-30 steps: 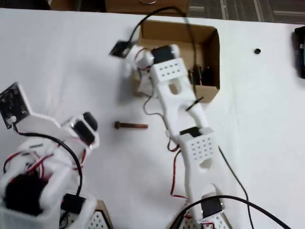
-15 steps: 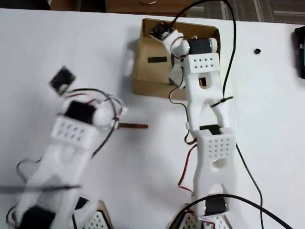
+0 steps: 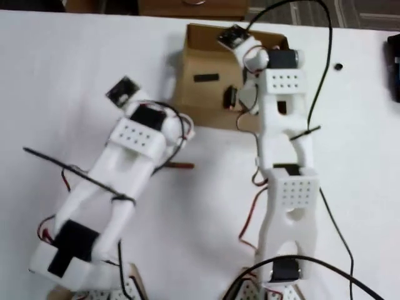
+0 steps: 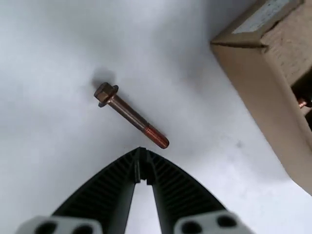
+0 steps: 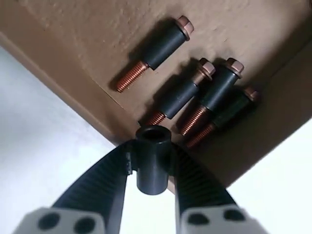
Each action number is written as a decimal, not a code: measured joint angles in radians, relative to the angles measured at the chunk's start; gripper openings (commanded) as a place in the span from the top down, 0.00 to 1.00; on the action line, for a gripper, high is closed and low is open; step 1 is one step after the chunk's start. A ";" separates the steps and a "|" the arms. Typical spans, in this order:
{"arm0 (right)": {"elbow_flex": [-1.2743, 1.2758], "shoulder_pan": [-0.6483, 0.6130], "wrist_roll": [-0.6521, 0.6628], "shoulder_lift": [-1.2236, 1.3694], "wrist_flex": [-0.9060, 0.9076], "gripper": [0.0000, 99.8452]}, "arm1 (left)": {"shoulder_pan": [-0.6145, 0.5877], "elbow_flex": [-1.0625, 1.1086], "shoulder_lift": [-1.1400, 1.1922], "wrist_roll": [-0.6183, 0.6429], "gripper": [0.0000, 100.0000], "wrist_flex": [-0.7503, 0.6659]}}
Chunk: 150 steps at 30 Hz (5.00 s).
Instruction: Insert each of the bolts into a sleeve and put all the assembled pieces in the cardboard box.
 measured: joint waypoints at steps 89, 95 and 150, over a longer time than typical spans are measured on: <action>0.000 -0.034 0.000 0.009 -0.020 0.98 | -0.034 0.330 0.064 -0.055 0.79 -0.333; 0.000 -0.034 0.000 0.009 -0.020 0.98 | -0.069 0.327 0.153 -0.054 0.79 -0.364; -0.015 -0.041 -0.002 0.066 -0.026 0.98 | 0.015 0.219 0.173 -0.055 0.83 -0.242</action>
